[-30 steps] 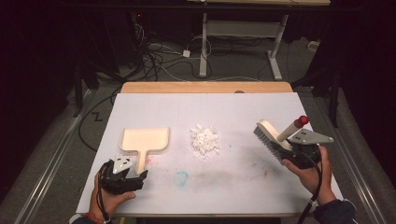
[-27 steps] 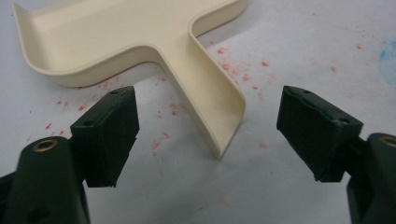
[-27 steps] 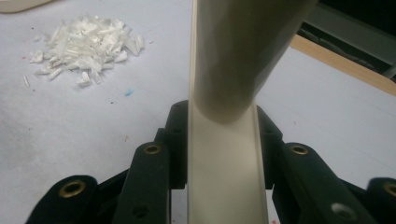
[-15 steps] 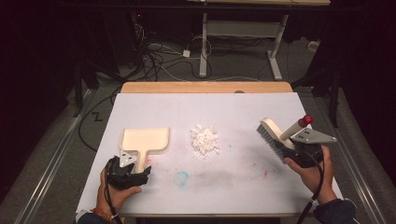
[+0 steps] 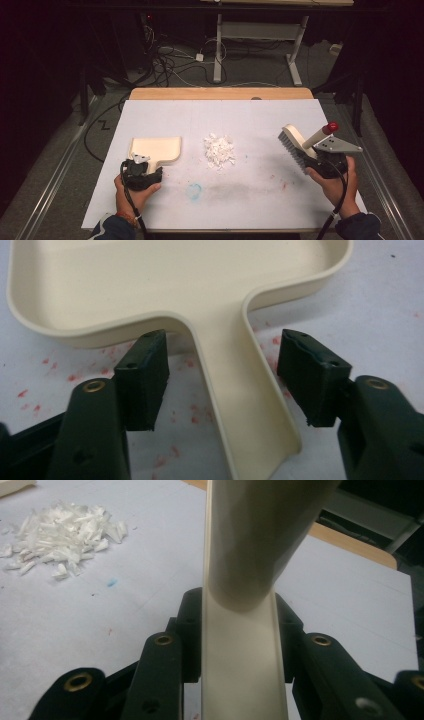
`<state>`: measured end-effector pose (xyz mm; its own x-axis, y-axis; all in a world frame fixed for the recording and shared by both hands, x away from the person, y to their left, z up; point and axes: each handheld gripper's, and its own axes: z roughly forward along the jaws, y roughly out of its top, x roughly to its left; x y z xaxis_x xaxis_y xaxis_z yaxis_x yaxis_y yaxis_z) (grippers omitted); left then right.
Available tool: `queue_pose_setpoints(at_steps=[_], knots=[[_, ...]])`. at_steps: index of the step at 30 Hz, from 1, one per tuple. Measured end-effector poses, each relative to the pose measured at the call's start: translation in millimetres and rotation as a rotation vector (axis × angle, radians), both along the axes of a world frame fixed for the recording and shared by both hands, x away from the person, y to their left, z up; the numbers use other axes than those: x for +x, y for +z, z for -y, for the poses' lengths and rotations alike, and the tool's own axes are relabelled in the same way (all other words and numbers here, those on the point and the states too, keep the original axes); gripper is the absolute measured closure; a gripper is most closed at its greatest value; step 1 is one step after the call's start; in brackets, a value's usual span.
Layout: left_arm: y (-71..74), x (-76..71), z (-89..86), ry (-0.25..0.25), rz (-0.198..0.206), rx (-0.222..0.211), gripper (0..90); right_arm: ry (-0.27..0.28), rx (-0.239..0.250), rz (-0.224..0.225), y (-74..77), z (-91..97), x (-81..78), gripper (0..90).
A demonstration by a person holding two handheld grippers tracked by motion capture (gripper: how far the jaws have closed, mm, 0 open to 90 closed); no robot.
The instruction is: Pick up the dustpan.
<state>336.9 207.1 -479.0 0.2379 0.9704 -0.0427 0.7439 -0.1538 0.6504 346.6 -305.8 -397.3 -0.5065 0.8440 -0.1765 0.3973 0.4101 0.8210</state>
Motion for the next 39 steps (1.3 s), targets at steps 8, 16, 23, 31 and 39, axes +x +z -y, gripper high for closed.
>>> queue_pose_setpoints(at_steps=[8, 16, 23, 31, 39], knots=[[5.6, 9.3, -13.6, -0.086, -0.049, -0.012, 62.9, 0.016, -0.006, -0.007, -2.0, -1.7, 0.2, 67.8], [9.8, 14.9, -18.6, -0.168, -0.063, 0.025, 63.4, 0.02, -0.005, -0.029, -5.8, 2.8, 1.3, 67.8], [12.5, 14.9, -18.4, -0.19, -0.054, 0.064, 63.6, 0.029, 0.0, -0.037, -4.7, 3.1, 1.8, 67.8], [33.6, 9.5, -24.5, -0.251, -0.007, 0.113, 63.7, 0.03, 0.003, -0.03, -2.7, 5.7, 2.2, 67.9], [47.0, -3.4, -24.9, -0.414, -0.071, 0.204, 63.7, 0.024, 0.003, -0.032, -1.6, 6.0, 2.7, 67.9]])
